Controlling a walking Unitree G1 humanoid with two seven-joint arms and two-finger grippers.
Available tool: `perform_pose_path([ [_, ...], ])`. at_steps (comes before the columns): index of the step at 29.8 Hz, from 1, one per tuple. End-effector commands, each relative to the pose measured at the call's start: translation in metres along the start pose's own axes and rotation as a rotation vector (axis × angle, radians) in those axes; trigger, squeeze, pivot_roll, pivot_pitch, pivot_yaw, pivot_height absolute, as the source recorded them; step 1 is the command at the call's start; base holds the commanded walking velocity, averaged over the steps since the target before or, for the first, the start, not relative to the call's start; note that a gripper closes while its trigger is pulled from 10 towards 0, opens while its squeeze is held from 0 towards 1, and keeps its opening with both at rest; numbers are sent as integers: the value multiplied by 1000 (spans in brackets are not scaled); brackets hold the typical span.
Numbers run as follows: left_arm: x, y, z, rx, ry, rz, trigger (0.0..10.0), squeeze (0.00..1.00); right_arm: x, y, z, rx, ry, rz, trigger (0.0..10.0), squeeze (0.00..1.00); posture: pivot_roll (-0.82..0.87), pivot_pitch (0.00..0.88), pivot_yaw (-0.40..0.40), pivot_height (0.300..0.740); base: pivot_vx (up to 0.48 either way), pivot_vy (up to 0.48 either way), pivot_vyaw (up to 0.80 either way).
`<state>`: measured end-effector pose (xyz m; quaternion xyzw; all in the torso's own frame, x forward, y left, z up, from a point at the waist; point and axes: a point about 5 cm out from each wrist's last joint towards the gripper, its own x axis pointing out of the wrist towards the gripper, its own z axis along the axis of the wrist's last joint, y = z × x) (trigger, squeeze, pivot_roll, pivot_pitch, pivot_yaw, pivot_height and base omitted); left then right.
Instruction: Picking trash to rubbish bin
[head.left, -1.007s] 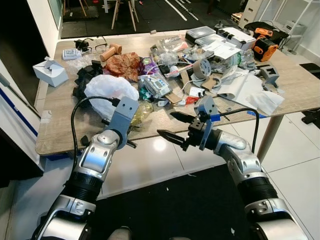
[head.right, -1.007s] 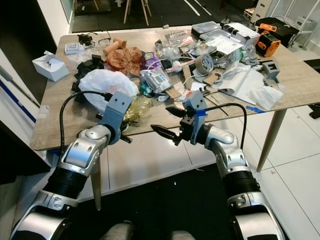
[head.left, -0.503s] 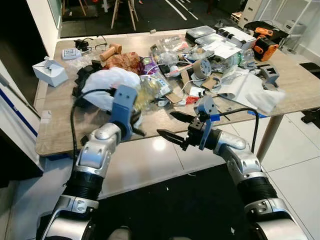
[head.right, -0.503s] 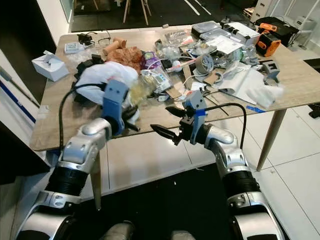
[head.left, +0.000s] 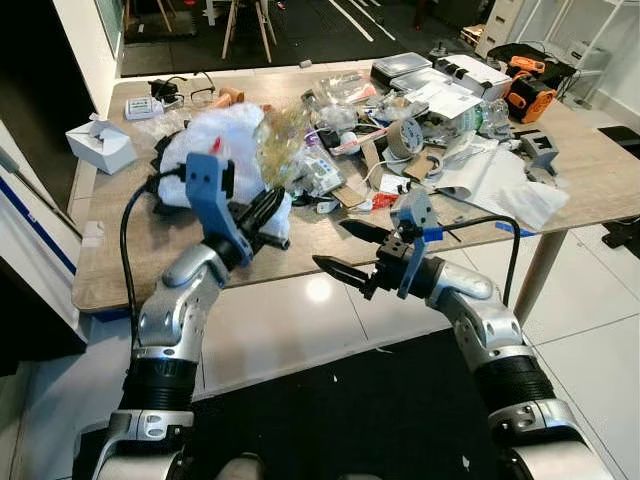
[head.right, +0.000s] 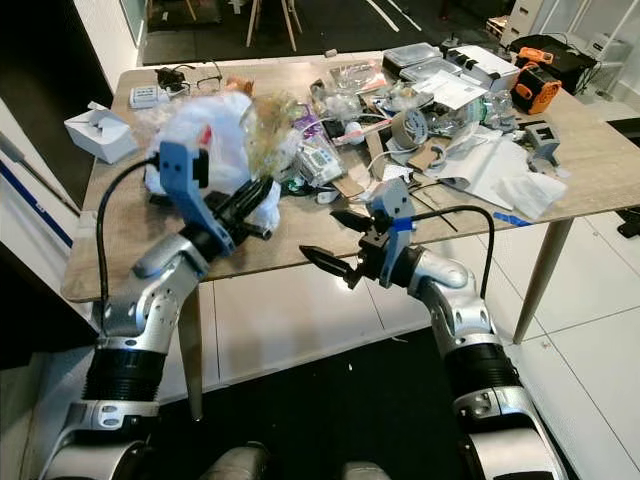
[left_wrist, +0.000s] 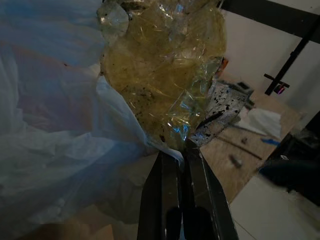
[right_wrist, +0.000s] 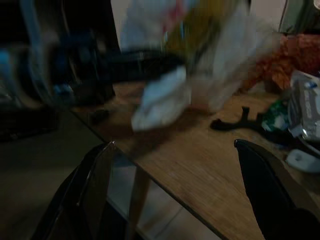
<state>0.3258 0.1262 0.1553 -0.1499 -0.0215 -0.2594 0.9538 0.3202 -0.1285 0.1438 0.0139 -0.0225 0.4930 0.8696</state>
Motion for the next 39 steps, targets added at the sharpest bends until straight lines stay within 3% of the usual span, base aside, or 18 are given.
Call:
perform_pose_path([
  [1, -1, 0, -5, -22, 0, 0, 10000, 0, -4, -1, 1, 10, -21, -9, 10000, 0, -41, 0, -54, 740, 0, 0, 0],
  [4, -10, 9, -19, -57, 21, 26, 10000, 0, -4, -1, 4, 11, -53, -12, 10000, 0, -41, 0, -54, 740, 0, 0, 0],
  [10, -13, 8, -26, -109, -5, 8, 10000, 0, -4, 0, 3, 15, -59, -21, 10000, 0, -44, 0, -53, 740, 0, 0, 0],
  [17, -13, 8, -26, -119, -29, -8, 10000, 0, -4, 0, 2, 21, -54, -28, 10000, 0, -44, 0, -54, 740, 0, 0, 0],
  [39, -9, 4, -21, -122, -81, -53, 10000, 0, -4, 0, -1, 28, -43, -35, 10000, 0, -44, 0, -57, 740, -308, 0, 0],
])
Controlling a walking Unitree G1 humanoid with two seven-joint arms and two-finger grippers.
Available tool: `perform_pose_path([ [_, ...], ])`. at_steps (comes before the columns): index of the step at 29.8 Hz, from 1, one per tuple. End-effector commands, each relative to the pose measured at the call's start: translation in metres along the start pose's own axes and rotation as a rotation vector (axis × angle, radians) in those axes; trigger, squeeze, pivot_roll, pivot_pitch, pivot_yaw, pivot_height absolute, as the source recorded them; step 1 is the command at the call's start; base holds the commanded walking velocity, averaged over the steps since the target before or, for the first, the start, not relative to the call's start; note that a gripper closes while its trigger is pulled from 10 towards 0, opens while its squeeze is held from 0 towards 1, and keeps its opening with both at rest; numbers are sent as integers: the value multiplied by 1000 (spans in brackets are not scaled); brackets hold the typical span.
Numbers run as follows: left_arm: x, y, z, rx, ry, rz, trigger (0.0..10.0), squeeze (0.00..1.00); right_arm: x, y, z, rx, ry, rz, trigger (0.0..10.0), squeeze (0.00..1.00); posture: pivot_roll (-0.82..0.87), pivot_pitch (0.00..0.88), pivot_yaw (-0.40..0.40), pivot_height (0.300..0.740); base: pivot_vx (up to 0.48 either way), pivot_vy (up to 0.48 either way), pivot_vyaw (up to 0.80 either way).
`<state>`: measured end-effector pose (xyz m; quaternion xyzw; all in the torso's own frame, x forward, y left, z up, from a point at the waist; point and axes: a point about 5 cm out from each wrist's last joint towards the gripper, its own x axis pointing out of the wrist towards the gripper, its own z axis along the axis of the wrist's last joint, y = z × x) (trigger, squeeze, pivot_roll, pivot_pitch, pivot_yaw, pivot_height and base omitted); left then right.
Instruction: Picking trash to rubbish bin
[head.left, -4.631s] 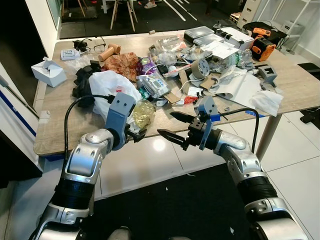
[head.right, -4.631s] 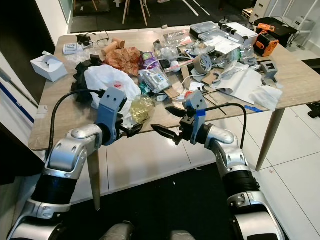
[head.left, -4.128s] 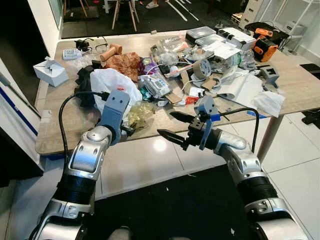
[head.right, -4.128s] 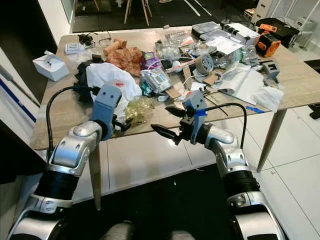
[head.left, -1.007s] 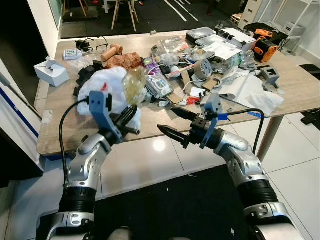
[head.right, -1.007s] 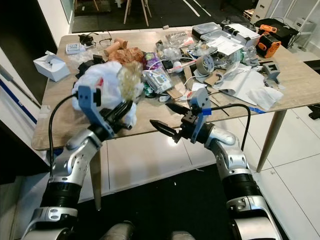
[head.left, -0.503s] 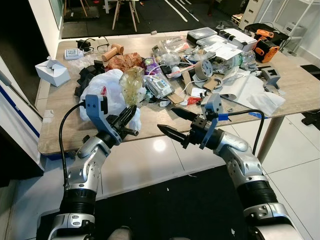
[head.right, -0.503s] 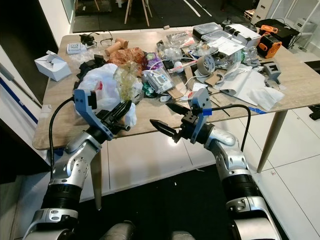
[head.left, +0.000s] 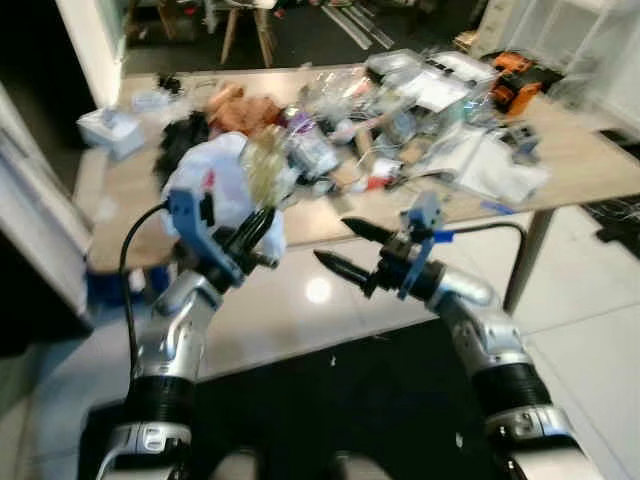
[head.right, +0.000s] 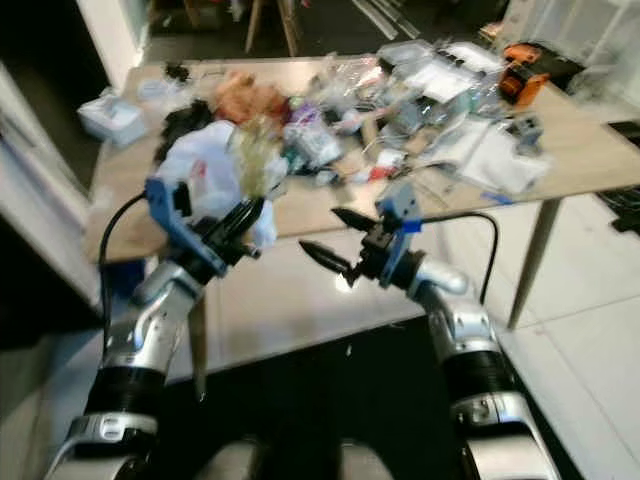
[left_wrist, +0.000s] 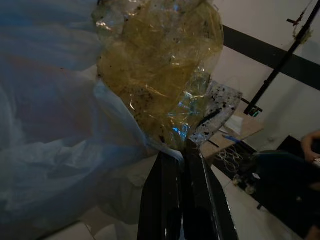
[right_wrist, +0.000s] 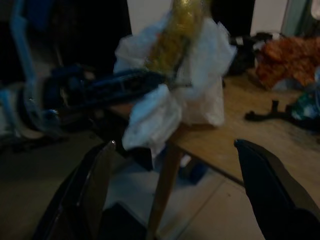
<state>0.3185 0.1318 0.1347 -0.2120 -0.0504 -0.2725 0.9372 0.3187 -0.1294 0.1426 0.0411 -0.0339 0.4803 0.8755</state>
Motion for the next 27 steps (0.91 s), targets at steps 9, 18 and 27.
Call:
perform_pose_path([
  [9, 4, -4, -5, -6, 15, -26, 10000, 0, -1, -3, -2, -1, 22, -27, 10000, 0, -44, 0, -57, 740, -335, 0, 0],
  [18, 5, -5, -6, 0, 23, -36, 10000, 0, 0, -5, -5, 16, 51, -51, 10000, 0, -43, 0, -57, 740, -335, 0, 0],
  [27, 9, -12, -9, 63, 60, -108, 10000, 0, 2, -5, -8, 40, 80, -52, 10000, 0, -42, 0, -60, 740, -72, 0, -622],
])
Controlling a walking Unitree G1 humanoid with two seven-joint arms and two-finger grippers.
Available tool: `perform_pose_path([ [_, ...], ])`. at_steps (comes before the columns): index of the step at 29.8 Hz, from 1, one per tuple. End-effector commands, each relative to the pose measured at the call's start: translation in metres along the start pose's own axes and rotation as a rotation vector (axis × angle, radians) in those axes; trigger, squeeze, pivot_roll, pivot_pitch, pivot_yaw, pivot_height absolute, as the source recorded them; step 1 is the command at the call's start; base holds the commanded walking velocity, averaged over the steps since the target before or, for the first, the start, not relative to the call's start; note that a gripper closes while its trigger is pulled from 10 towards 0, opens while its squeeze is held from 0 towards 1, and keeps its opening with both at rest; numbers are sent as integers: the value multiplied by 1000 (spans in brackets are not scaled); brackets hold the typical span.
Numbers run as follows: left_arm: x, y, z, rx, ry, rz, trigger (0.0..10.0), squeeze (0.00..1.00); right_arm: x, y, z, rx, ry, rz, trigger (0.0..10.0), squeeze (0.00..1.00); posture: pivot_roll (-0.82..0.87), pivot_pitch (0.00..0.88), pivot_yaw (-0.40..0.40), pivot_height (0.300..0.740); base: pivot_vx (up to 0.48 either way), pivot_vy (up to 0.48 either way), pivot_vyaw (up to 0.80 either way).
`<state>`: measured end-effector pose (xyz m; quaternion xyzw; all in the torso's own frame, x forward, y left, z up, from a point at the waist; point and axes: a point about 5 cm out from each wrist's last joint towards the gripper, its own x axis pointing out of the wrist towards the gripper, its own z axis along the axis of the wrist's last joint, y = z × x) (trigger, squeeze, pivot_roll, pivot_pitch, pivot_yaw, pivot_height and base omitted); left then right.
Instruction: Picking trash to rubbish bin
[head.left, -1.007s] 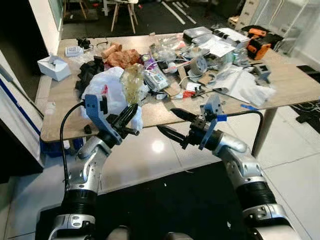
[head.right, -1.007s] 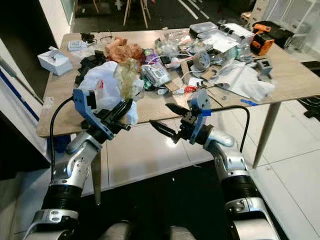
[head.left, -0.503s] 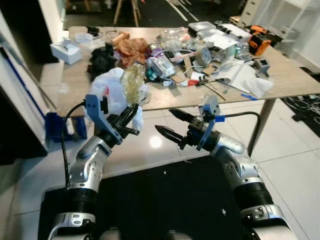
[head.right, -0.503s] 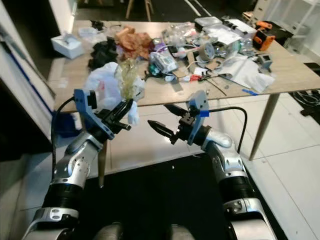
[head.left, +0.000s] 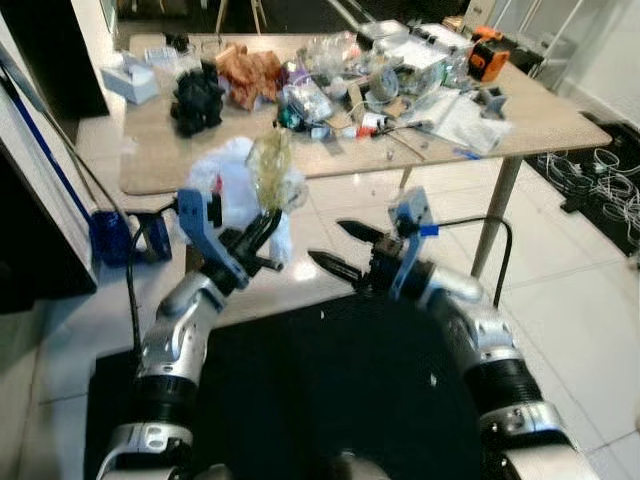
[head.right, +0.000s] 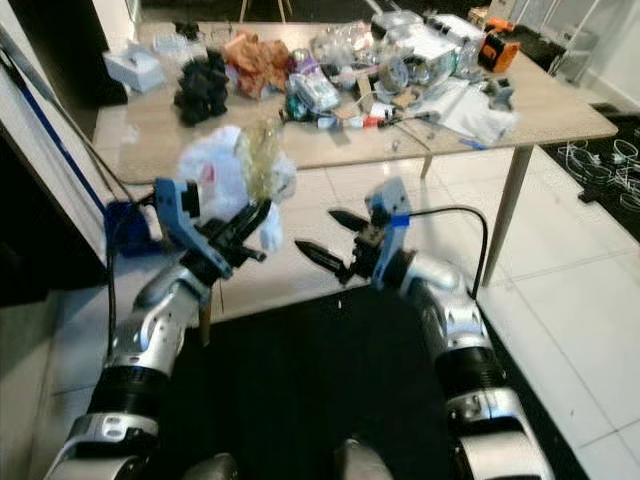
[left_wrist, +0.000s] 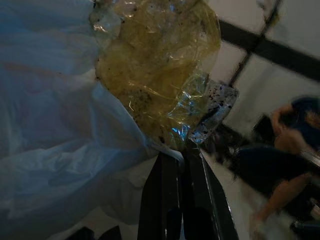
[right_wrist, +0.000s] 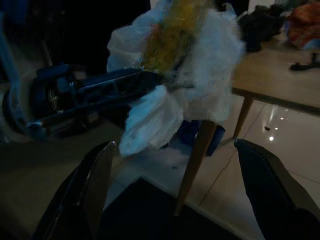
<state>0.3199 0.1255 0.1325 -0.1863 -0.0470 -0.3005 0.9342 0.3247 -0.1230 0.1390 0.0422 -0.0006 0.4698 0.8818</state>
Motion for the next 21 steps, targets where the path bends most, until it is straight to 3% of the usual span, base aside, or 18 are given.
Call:
perform_pose_path([
  [1, 6, -11, -6, 43, 45, -80, 10000, 0, -6, -4, -4, 10, 25, -26, 10000, 0, -42, 0, -60, 740, 0, 0, -800],
  [7, 8, -16, -11, 100, 106, -137, 10000, 0, -6, -4, -4, 15, 32, -27, 10000, 0, -45, 0, -58, 740, 0, 0, -800],
  [21, 9, -17, -14, 138, 135, -155, 10000, 0, -5, -4, -4, 21, 41, -22, 10000, 0, -45, 0, -60, 740, 0, 0, -800],
])
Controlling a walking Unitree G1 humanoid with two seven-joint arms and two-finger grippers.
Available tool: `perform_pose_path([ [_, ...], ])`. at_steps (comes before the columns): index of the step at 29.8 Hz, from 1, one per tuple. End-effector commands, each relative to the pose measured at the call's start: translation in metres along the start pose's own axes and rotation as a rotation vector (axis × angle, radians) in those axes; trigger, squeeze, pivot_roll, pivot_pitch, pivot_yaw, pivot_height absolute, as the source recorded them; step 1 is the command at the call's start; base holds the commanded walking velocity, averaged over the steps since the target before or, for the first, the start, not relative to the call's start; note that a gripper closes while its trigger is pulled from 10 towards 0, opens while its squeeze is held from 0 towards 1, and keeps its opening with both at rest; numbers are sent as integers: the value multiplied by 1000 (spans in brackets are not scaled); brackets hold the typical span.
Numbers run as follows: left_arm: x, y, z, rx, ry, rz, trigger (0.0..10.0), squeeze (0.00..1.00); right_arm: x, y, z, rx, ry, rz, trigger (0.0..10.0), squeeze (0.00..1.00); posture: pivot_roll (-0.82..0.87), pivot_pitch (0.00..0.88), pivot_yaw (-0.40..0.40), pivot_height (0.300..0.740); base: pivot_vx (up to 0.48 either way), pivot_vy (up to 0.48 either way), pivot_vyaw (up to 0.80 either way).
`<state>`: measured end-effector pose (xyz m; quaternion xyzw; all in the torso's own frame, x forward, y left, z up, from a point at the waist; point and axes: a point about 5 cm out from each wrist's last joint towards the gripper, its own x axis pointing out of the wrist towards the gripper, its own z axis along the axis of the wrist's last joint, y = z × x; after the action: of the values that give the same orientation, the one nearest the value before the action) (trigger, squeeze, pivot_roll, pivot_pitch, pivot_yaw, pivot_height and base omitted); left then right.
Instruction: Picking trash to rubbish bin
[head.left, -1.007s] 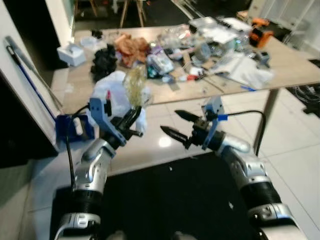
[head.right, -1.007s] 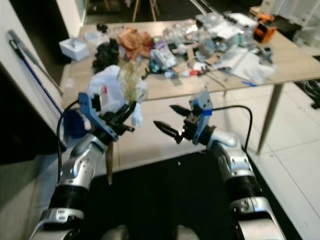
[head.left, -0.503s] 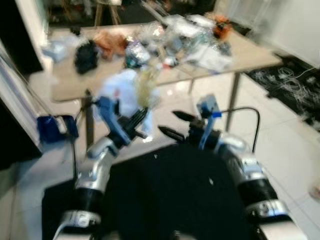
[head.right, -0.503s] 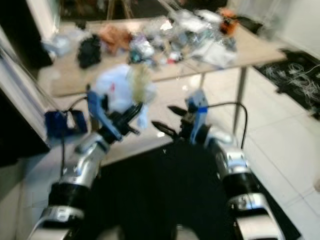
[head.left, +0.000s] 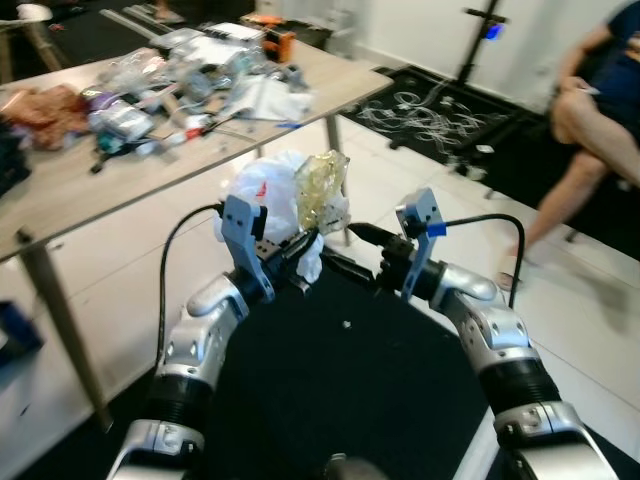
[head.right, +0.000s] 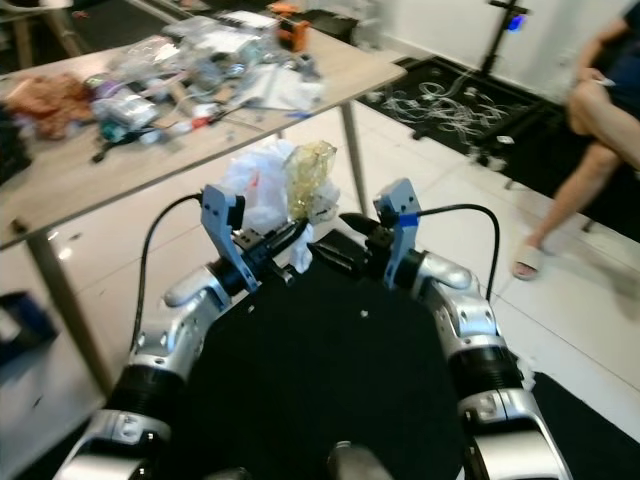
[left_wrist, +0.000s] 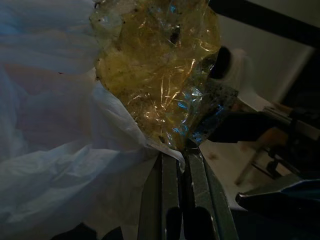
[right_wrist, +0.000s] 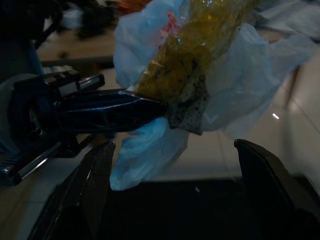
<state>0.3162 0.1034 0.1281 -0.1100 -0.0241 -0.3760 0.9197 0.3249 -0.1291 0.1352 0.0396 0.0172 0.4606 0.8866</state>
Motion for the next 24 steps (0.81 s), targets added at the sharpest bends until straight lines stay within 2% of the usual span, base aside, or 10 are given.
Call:
perform_pose_path([
  [1, 1, 0, -2, 28, 26, -10, 10000, 0, 0, 0, -1, 10, 8, 1, 10000, 0, -45, 0, -60, 740, 0, 0, -800],
  [24, 2, 0, -4, 30, 32, -24, 10000, 0, 2, 3, 0, 10, 11, 9, 10000, 0, -45, 0, -58, 740, 0, 0, -800],
])
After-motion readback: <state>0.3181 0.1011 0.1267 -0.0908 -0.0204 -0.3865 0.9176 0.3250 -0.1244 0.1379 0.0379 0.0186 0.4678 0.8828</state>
